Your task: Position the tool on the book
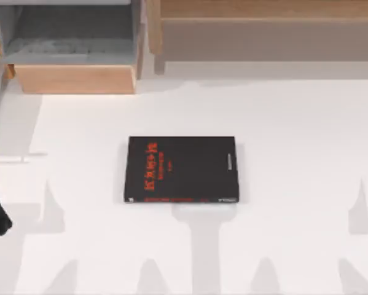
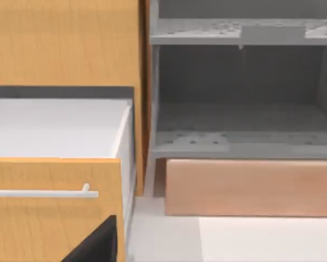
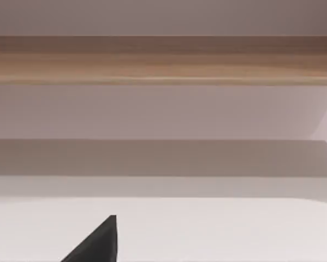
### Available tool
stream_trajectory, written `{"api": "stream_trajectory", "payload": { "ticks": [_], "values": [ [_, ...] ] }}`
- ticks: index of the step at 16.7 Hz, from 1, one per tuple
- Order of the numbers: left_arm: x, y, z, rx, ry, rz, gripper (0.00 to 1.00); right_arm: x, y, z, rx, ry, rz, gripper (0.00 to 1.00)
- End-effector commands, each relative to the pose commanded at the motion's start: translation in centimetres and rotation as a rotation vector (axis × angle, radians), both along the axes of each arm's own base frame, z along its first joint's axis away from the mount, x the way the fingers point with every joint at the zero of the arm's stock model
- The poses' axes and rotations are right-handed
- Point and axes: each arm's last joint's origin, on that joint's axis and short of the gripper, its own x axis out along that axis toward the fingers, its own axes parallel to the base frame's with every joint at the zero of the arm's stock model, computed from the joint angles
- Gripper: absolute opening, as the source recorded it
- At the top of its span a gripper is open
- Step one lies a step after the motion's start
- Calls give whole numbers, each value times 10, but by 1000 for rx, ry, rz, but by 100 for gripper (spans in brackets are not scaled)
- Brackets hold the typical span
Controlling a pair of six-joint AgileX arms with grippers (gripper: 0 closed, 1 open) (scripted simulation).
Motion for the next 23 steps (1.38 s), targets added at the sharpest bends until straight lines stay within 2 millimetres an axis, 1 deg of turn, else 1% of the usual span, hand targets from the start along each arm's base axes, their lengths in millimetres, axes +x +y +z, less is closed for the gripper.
{"api": "stream_trajectory", "payload": {
  "ticks": [3, 6, 9, 11, 12, 13, 15, 17, 18, 20, 21, 23],
  "values": [
    [0, 0, 2, 0, 7, 2, 100, 0, 0, 0, 0, 0, 0, 100],
    [1, 2, 17, -2, 72, 19, 100, 0, 0, 0, 0, 0, 0, 100],
    [7, 6, 49, -8, 200, 47, 100, 0, 0, 0, 0, 0, 0, 100],
    [19, 10, 79, -15, 298, 71, 100, 0, 0, 0, 0, 0, 0, 100],
    [29, 12, 96, -20, 351, 82, 100, 0, 0, 0, 0, 0, 0, 100],
    [42, 15, 113, -25, 404, 92, 100, 0, 0, 0, 0, 0, 0, 100],
    [76, 23, 144, -37, 510, 110, 100, 0, 0, 0, 0, 0, 0, 100],
    [118, 33, 167, -51, 614, 128, 100, 0, 0, 0, 0, 0, 0, 100],
    [141, 39, 174, -58, 664, 138, 100, 0, 0, 0, 0, 0, 0, 100],
    [187, 52, 179, -73, 765, 156, 100, 0, 0, 0, 0, 0, 0, 100],
    [209, 60, 178, -82, 815, 165, 100, 0, 0, 0, 0, 0, 0, 100],
    [249, 76, 168, -101, 917, 185, 100, 0, 0, 0, 0, 0, 0, 100]
  ]
}}
